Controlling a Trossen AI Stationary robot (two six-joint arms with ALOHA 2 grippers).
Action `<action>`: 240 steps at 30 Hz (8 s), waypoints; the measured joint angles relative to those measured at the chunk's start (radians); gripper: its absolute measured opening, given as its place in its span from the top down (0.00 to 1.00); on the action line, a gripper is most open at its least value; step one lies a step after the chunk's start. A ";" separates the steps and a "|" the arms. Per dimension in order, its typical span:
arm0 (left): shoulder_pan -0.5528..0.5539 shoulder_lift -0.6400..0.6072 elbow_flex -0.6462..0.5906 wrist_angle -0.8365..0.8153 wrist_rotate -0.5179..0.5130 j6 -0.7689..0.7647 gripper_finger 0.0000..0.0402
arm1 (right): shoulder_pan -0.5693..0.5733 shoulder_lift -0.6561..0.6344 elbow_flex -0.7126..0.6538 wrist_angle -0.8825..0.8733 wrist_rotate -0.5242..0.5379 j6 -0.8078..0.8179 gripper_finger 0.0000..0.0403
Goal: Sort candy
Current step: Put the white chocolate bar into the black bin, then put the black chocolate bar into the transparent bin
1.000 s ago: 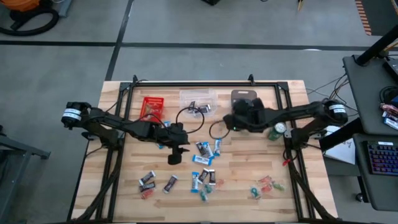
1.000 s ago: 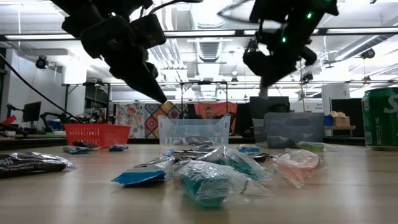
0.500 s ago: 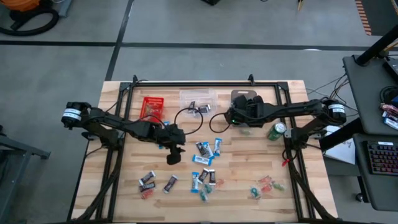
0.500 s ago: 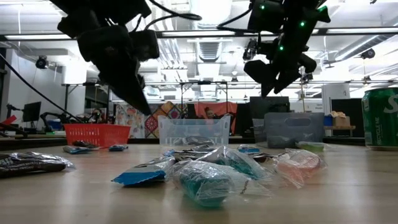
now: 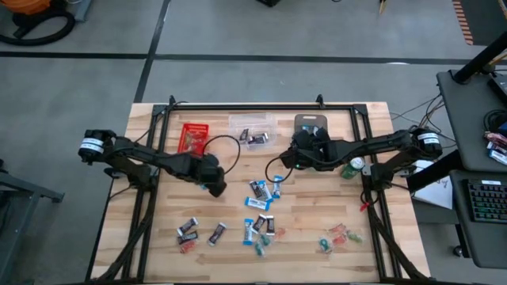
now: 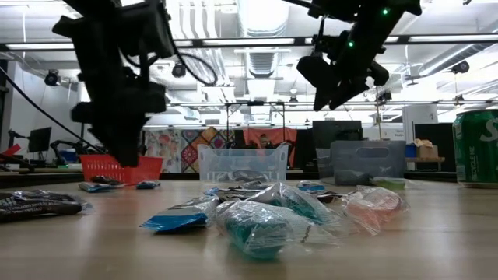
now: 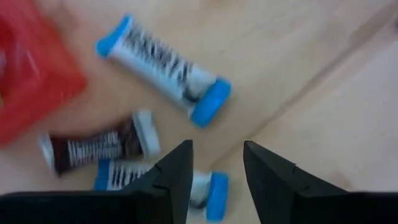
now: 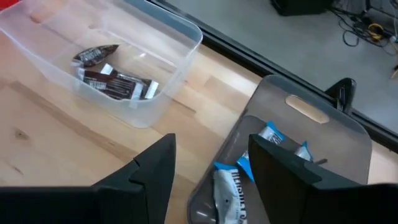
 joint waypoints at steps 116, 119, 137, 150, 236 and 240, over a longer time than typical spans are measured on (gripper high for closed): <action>-0.225 0.044 0.146 0.765 0.268 0.752 1.00 | 0.360 0.233 0.062 0.741 -0.525 -1.088 0.60; -0.225 0.043 0.146 0.763 0.268 0.754 1.00 | 0.360 0.236 0.073 0.720 -0.545 -1.088 0.70; -0.216 0.011 0.161 0.666 0.215 0.806 0.90 | 0.346 0.220 0.115 0.580 -0.534 -1.055 0.96; -0.213 -0.016 0.238 0.333 -0.075 0.791 0.84 | 0.118 0.106 0.115 0.083 0.060 -0.627 0.96; 0.000 0.438 0.211 0.669 0.135 1.585 0.53 | 0.325 0.053 0.048 -0.050 -0.007 0.064 0.69; 0.033 0.439 0.211 0.669 0.229 1.586 0.54 | 0.325 0.053 0.048 -0.051 -0.007 0.064 0.69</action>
